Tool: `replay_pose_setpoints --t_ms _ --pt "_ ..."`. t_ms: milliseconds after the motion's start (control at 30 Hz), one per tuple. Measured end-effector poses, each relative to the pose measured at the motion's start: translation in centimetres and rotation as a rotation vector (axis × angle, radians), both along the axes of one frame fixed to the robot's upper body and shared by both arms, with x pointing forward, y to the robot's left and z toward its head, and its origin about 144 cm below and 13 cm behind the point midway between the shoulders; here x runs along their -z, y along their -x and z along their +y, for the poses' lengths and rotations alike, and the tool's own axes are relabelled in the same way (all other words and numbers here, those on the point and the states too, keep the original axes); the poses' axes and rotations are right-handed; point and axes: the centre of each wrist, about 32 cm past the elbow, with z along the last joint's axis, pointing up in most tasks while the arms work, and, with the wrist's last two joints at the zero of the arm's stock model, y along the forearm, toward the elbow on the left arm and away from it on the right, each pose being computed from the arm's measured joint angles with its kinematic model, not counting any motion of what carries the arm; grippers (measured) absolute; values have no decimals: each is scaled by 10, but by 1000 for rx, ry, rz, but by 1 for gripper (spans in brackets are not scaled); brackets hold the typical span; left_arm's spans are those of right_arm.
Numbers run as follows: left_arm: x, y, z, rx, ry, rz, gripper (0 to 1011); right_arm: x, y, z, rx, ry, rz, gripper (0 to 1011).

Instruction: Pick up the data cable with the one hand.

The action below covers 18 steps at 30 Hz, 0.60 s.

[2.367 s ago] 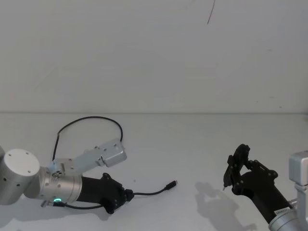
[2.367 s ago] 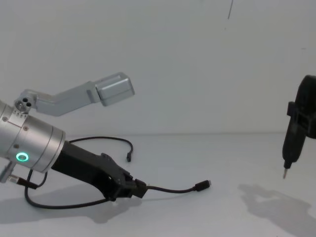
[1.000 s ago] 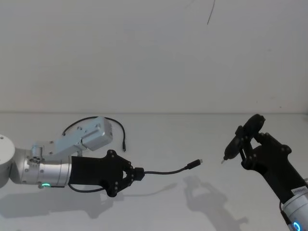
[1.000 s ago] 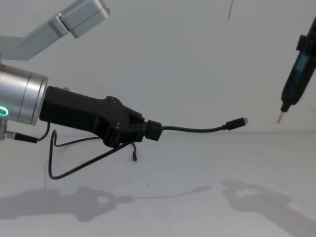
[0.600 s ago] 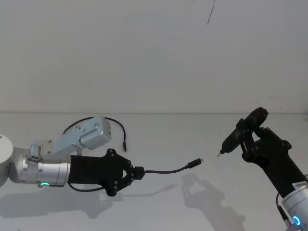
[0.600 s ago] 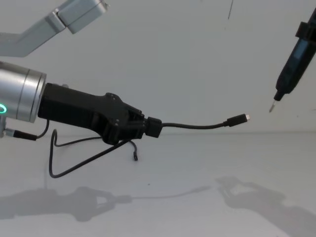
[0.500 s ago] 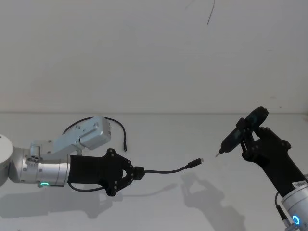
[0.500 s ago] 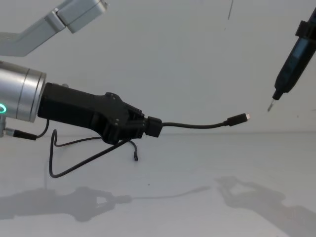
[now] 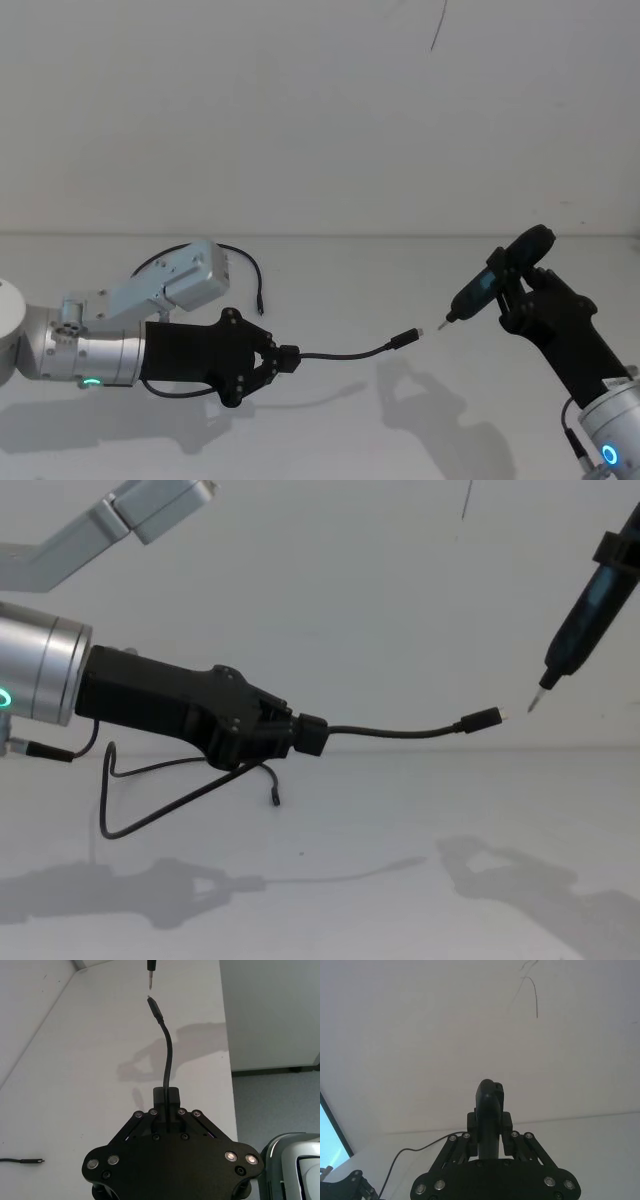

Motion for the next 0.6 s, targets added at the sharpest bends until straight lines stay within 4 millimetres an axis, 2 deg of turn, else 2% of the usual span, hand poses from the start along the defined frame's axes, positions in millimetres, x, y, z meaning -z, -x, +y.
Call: replay_pose_setpoints --t_ms 600 --pt "0 0 0 1 1 -1 39 -2 2 5 -25 -35 15 263"
